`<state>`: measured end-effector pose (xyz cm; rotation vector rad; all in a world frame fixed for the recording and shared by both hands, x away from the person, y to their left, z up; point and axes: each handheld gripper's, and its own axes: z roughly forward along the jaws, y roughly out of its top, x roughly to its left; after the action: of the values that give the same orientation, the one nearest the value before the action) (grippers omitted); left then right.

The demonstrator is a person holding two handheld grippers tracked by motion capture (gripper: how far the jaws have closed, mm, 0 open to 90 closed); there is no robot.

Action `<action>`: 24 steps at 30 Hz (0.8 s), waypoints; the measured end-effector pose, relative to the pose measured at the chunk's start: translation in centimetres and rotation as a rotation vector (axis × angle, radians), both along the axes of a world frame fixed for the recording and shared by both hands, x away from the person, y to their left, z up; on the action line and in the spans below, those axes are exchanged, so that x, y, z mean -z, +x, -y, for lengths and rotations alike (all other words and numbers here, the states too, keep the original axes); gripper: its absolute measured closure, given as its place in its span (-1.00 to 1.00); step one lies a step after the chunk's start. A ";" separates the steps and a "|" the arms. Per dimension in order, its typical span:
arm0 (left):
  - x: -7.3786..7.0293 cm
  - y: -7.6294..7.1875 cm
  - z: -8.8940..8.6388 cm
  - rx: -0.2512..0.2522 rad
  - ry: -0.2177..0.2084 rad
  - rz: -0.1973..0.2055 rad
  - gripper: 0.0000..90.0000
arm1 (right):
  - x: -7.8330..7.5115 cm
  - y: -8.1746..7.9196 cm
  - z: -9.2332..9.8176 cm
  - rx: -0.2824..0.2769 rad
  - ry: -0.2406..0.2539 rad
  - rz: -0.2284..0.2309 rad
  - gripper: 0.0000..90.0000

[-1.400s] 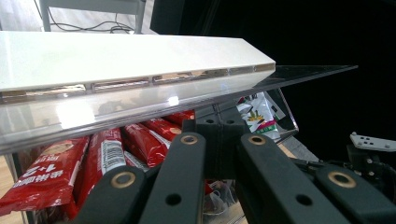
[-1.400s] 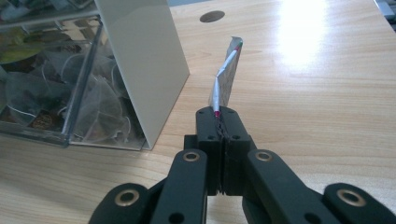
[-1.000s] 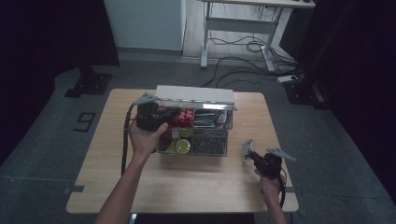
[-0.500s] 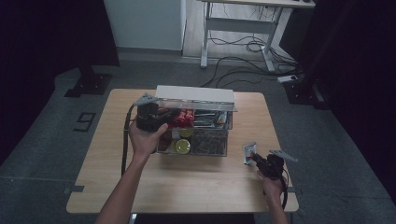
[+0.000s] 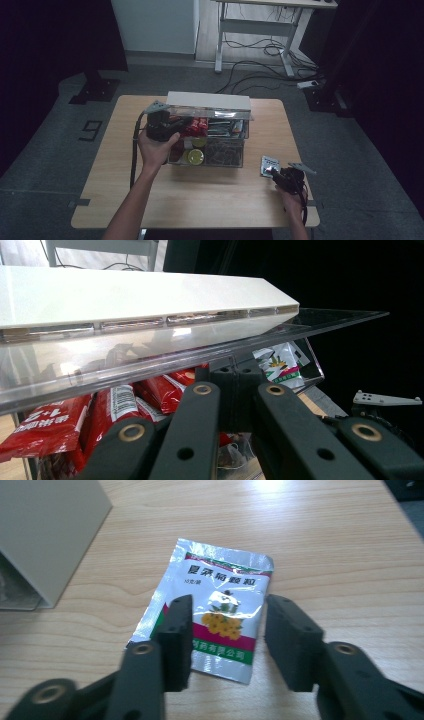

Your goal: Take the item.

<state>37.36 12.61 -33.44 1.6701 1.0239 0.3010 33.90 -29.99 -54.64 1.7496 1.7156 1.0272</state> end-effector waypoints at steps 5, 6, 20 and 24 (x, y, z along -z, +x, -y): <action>0.0 0.0 0.0 0.000 -0.001 0.000 1.00 | -0.2 -0.4 0.0 0.025 -0.008 0.016 0.01; 0.0 0.0 0.0 0.000 -0.001 0.000 1.00 | -0.4 -0.7 0.0 0.033 -0.004 0.034 -0.03; 0.1 -0.3 -0.1 0.005 -0.004 -0.002 1.00 | -1.2 -2.3 -0.1 -0.019 0.033 0.089 -0.01; 0.2 -0.5 -0.3 0.006 -0.001 0.000 1.00 | -1.4 -2.5 0.0 -0.019 0.043 0.100 0.00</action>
<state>36.82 12.90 -33.67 1.6724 1.0187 0.2963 31.38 -29.97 -53.25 1.6820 1.6632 1.1483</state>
